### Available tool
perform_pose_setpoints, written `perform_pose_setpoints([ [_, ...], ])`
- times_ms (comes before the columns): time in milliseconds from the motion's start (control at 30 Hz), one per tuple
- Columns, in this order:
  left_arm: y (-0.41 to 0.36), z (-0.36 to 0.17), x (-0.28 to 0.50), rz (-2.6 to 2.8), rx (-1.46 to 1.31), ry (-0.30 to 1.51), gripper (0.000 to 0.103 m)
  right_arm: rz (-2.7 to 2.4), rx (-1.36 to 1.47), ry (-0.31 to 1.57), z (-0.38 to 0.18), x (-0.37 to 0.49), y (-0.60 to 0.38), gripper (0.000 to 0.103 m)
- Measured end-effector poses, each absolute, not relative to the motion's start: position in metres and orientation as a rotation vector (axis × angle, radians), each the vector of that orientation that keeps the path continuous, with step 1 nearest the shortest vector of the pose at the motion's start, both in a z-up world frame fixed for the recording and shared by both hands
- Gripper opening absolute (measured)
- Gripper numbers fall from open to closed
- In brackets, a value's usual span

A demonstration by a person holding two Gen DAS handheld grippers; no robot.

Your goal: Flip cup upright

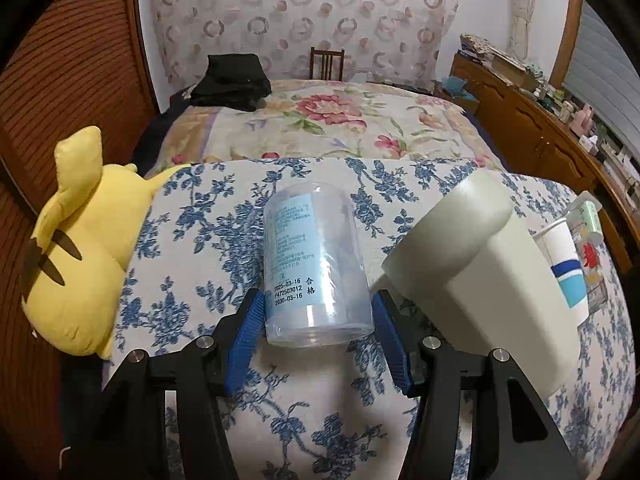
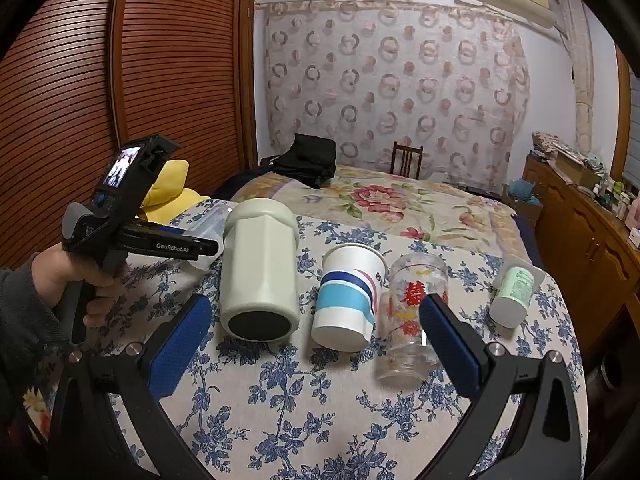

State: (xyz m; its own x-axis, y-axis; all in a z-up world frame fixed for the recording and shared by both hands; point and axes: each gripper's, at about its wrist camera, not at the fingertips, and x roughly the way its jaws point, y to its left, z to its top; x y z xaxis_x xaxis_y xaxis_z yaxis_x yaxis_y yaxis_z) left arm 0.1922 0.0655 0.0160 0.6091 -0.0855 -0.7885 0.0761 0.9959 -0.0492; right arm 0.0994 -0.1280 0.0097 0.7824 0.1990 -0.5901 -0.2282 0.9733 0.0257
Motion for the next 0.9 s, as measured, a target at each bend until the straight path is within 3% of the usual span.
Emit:
perform_pose_setpoints([
  [500, 0.055, 0.05, 0.068, -0.121, 0.017, 0.812, 0.057, 0.194, -0.031, 0.62, 0.016, 0.06, -0.143, 0.103],
  [900, 0.01, 0.044, -0.001, -0.245, 0.023, 0.814, 0.057, 0.125, 0.017, 0.627, 0.025, 0.023, -0.191, 0.103],
])
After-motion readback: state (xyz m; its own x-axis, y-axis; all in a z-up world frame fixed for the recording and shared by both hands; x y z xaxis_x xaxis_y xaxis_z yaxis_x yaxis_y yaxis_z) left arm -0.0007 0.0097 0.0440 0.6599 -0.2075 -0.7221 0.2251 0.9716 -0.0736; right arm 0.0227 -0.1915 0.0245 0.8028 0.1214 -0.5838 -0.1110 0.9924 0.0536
